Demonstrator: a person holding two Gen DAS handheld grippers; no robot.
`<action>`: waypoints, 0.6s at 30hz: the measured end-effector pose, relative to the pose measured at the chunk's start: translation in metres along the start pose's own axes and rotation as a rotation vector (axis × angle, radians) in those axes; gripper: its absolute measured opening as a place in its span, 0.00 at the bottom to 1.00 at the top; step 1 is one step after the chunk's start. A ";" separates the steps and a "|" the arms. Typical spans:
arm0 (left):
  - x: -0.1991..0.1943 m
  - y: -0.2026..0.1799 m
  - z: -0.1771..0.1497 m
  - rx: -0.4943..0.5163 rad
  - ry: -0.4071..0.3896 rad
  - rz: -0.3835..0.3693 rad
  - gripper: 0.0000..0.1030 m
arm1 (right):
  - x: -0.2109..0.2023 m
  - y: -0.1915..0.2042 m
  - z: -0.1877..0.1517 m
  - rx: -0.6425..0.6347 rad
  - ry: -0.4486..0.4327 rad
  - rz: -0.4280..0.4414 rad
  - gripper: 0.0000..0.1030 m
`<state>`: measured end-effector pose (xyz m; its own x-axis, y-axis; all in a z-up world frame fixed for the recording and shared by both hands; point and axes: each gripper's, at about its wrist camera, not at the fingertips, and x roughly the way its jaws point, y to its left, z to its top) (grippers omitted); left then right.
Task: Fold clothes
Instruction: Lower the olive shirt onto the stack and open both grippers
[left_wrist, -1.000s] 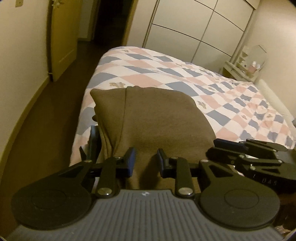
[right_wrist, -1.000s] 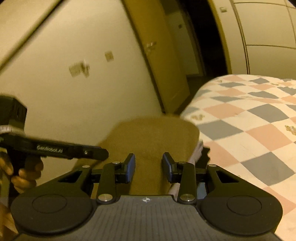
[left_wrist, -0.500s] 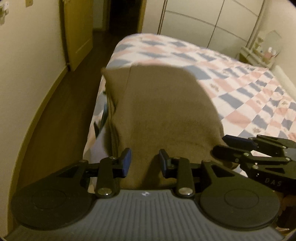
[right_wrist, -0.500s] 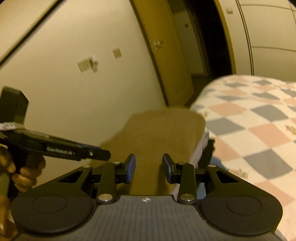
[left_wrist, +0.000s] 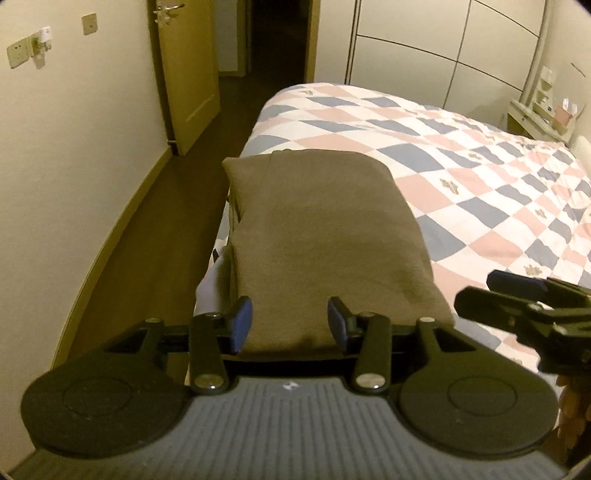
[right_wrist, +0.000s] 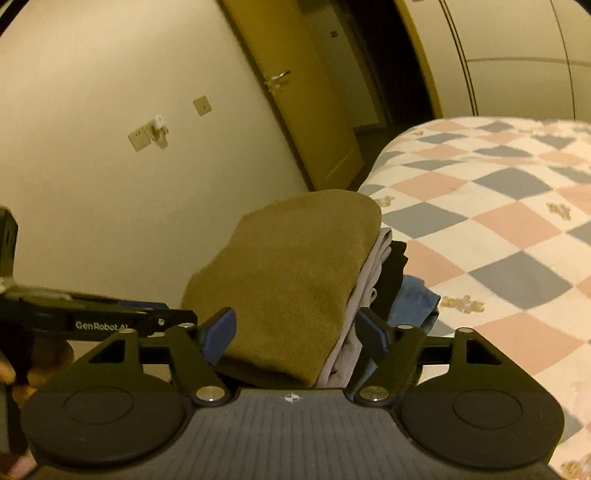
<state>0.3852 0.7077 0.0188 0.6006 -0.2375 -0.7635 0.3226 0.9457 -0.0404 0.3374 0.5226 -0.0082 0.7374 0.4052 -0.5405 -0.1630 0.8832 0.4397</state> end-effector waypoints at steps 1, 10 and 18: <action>-0.002 -0.004 -0.001 -0.006 -0.004 0.003 0.41 | -0.003 -0.002 0.000 0.001 0.001 0.006 0.88; -0.020 -0.057 -0.012 -0.102 -0.027 0.084 0.60 | -0.042 -0.024 0.007 -0.072 0.029 0.029 0.98; -0.045 -0.117 -0.042 -0.229 -0.032 0.198 0.73 | -0.087 -0.068 0.017 -0.138 0.105 0.050 1.00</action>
<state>0.2894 0.6174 0.0306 0.6595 -0.0475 -0.7502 0.0259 0.9988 -0.0405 0.2953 0.4234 0.0209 0.6549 0.4657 -0.5951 -0.2919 0.8823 0.3692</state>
